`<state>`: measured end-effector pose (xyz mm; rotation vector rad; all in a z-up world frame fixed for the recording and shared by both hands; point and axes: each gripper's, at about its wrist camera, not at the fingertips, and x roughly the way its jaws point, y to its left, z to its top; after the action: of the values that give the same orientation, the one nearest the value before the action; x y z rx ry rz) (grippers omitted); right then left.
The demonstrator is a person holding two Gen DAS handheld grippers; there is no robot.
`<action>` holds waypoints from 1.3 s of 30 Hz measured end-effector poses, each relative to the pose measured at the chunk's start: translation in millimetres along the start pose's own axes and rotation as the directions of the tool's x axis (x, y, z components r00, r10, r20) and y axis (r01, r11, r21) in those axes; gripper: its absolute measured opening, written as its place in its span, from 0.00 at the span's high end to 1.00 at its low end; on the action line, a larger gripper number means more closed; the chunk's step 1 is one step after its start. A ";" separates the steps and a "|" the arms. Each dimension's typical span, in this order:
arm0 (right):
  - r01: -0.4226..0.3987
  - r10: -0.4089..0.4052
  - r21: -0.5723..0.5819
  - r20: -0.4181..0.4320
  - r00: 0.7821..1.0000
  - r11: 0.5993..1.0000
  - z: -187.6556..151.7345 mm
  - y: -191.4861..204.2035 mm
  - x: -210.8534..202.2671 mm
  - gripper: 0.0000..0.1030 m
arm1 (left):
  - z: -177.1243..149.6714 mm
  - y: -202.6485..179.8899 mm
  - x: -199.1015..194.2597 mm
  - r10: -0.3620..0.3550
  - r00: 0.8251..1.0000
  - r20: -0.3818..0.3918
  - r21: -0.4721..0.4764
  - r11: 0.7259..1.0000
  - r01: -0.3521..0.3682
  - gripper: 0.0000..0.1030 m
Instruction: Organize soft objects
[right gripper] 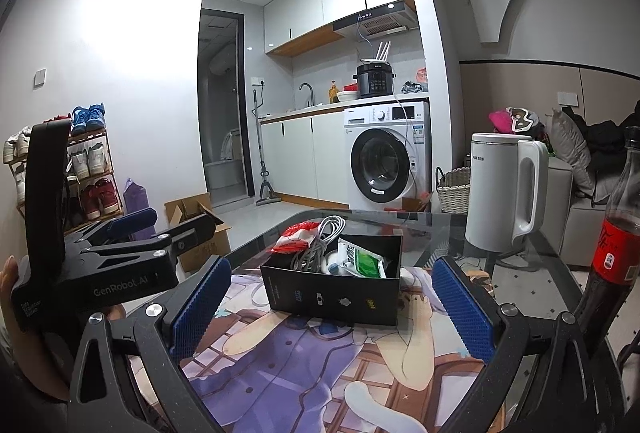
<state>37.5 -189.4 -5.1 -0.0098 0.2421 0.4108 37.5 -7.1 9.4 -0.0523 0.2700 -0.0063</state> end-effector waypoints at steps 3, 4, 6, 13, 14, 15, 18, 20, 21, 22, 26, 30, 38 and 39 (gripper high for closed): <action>0.000 0.000 0.003 0.003 1.000 1.000 -0.1 -0.8 0.6 0.01 | -0.5 -0.6 -0.6 0.006 1.000 0.001 0.003 1.000 -0.006 0.03; 0.000 0.000 0.004 0.003 1.000 1.000 -0.6 -1.2 0.5 0.01 | -0.7 -0.6 -0.5 0.011 1.000 0.000 0.003 1.000 -0.011 0.01; -0.002 0.002 0.003 0.001 1.000 1.000 -1.0 -1.4 1.1 0.01 | -1.0 -0.3 -1.0 0.017 1.000 0.004 0.001 1.000 -0.017 0.00; -0.003 0.003 0.004 0.000 1.000 1.000 -1.7 -1.7 1.0 0.01 | -1.6 -1.9 -1.0 0.009 1.000 0.006 0.015 1.000 -0.009 0.00; -0.002 0.002 0.005 0.001 1.000 1.000 -1.6 -1.6 0.8 0.01 | -1.5 -2.3 -1.0 0.011 1.000 0.007 0.018 1.000 -0.011 0.00; -0.003 0.003 0.005 0.000 1.000 1.000 -1.5 -1.6 1.0 0.01 | -1.4 -2.7 -1.3 0.012 1.000 0.009 0.019 1.000 -0.012 0.00; -0.004 0.004 0.003 0.002 1.000 1.000 -1.2 -1.4 0.7 0.01 | -0.7 -3.5 -1.4 0.015 1.000 0.013 0.021 1.000 -0.015 0.00; -0.005 0.005 0.002 0.002 1.000 1.000 -0.9 -1.4 1.4 0.01 | 0.0 -3.5 -1.1 0.014 1.000 0.014 0.022 1.000 -0.015 0.00; -0.004 0.004 0.003 0.002 1.000 1.000 -0.9 -1.5 1.5 0.01 | 0.0 -3.7 -0.9 0.014 1.000 0.013 0.021 1.000 -0.015 0.00; -0.004 0.004 0.003 0.002 1.000 1.000 -0.9 -1.6 1.4 0.01 | 0.0 -4.0 -0.6 0.014 1.000 0.011 0.020 1.000 -0.014 0.00; -0.004 0.004 0.004 0.002 1.000 1.000 -1.2 -2.1 1.9 0.01 | -0.1 -4.8 -0.4 0.014 1.000 0.012 0.020 1.000 -0.015 0.00; -0.003 0.003 0.004 0.003 1.000 1.000 -1.1 -1.9 1.8 0.01 | -0.3 -5.2 -0.3 0.016 1.000 0.010 0.023 1.000 -0.016 0.00; -0.004 0.004 0.004 0.002 1.000 1.000 -1.3 -2.4 2.4 0.01 | -0.2 -6.0 0.1 0.014 1.000 0.012 0.030 0.999 -0.015 0.00; -0.003 0.003 0.004 0.002 1.000 1.000 -1.3 -2.3 2.4 0.01 | -0.2 -6.0 0.0 0.014 1.000 0.011 0.031 0.999 -0.014 0.00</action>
<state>40.3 -190.7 -7.0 -0.0056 0.2408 0.4133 37.5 -13.1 9.5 -0.0196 0.2597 0.0037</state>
